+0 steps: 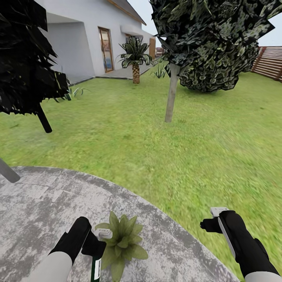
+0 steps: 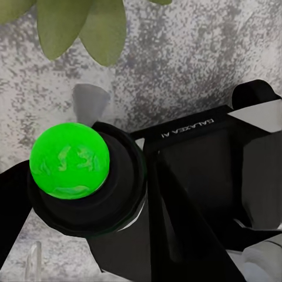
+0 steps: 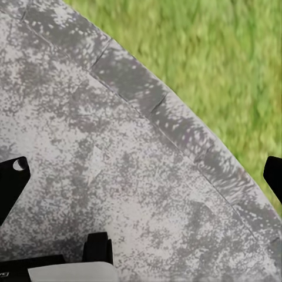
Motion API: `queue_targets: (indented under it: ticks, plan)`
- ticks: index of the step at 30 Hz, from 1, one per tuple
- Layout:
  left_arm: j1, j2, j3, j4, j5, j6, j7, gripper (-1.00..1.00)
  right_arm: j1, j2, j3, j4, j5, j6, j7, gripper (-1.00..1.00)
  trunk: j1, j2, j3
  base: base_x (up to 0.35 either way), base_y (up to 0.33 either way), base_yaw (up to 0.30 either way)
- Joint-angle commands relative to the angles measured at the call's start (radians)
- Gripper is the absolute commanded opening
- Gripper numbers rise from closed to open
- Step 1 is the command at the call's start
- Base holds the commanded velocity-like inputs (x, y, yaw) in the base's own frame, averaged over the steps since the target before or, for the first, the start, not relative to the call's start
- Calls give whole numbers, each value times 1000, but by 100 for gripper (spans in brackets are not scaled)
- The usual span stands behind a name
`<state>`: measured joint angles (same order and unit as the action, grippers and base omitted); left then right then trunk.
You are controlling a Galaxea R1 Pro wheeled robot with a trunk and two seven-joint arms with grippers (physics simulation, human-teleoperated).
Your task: Pick up the pesticide atomizer in the garden and spray insectifuge to fully cover both potted plants in the garden.
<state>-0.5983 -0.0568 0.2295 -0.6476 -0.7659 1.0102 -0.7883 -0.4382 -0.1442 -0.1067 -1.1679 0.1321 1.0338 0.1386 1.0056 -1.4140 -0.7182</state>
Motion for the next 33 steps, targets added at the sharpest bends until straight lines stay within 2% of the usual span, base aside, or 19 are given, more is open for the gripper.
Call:
queue_targets:
  ticks: [1,33]
  plan:
    - [0,-2,7,-1,-10,4,-9,-100,-1,0,-1,-1,11,4,10,100,0,-1,-2,0,0,0]
    - [14,2,7,-1,-10,4,-8,-100,-1,0,-1,2,11,4,10,100,0,-1,-30,0,0,0]
